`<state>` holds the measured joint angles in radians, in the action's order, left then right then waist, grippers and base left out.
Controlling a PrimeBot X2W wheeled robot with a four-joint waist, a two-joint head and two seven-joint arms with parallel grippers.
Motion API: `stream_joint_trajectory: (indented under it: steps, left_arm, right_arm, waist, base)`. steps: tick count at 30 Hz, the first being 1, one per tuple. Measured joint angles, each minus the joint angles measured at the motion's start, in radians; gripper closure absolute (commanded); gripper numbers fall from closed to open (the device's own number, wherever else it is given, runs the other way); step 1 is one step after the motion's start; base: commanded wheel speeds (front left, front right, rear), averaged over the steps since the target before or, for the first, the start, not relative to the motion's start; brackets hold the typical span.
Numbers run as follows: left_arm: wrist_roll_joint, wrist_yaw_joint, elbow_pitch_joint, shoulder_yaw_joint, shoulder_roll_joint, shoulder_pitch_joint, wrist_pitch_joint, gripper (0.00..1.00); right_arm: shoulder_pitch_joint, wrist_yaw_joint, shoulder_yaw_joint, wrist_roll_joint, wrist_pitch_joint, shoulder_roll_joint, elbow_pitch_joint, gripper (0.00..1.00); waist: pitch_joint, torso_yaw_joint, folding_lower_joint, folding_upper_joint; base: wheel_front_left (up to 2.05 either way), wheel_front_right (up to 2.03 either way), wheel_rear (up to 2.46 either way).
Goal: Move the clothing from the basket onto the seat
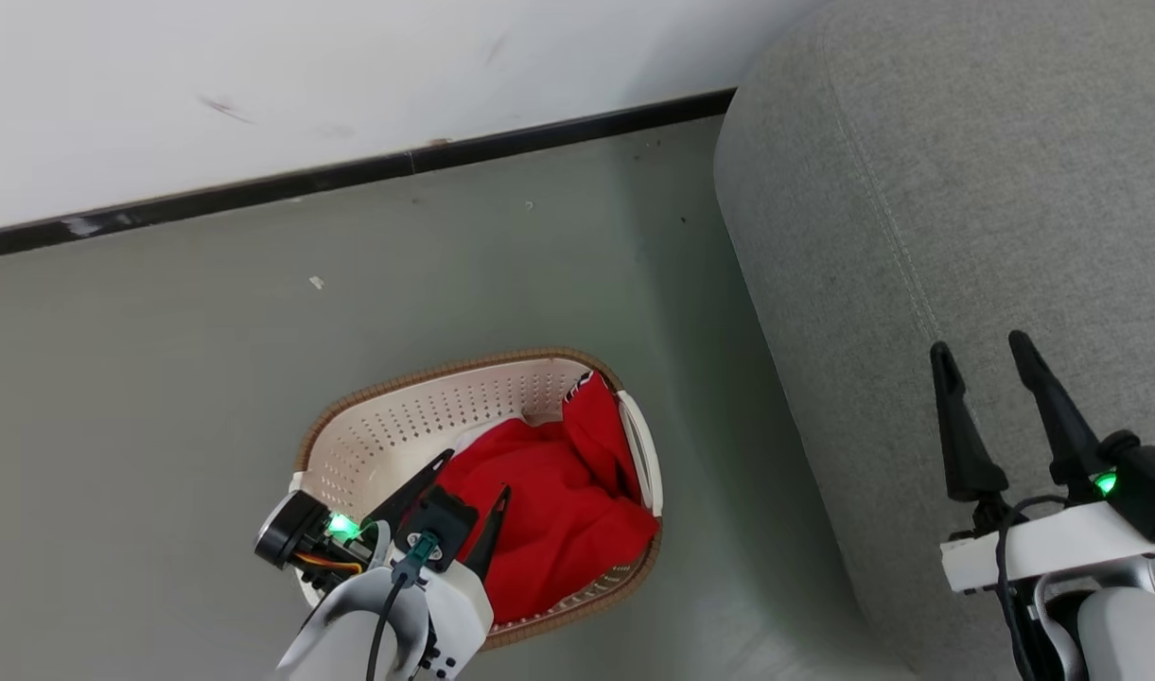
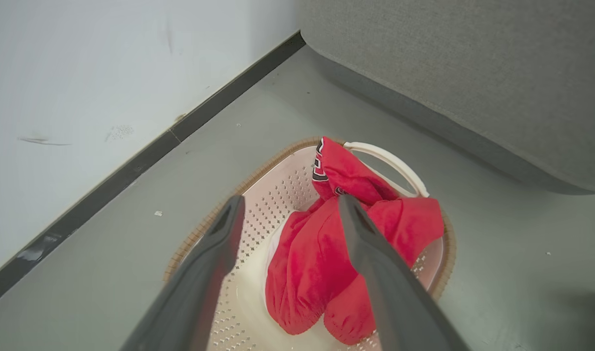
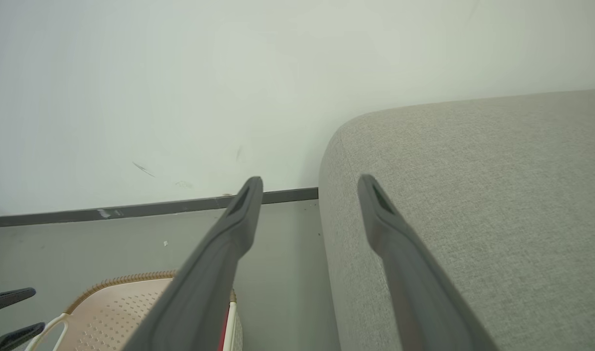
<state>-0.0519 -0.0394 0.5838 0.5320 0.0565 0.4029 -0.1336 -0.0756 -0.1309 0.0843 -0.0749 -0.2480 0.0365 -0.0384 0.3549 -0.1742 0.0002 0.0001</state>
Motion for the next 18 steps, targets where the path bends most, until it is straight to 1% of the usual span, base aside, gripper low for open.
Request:
stream_joint_trajectory:
  steps: [2,8,12,18]
  left_arm:
    - [0.001,0.007,0.013,0.004,-0.003,0.016,0.000,0.00]
    - [0.009,0.008,0.044,0.018,-0.007,0.067,-0.001,0.00]
    - [0.012,0.016,0.071,0.035,-0.010,0.082,-0.001,0.00]
    - [0.039,0.017,0.101,0.062,-0.011,0.097,-0.009,0.00]
  right_arm:
    - [-0.019,0.000,-0.003,-0.007,0.000,0.000,-0.013,0.00]
    - [-0.079,0.000,-0.028,-0.014,-0.004,0.001,-0.024,0.00]
    - [-0.126,0.000,-0.041,-0.030,-0.004,0.001,-0.036,0.00]
    - [-0.181,0.000,-0.074,-0.049,-0.007,0.001,-0.044,0.00]
  waist:
    - [0.024,-0.011,0.0000,0.0000]
    - [0.091,-0.045,0.0000,0.0000]
    - [0.133,-0.069,0.0000,-0.0001]
    - [0.191,-0.105,0.0000,0.0000]
  base:
    - [0.00,0.00,0.00]
    - [0.00,0.00,0.00]
    - [0.00,0.00,0.00]
    - [0.00,0.00,0.00]
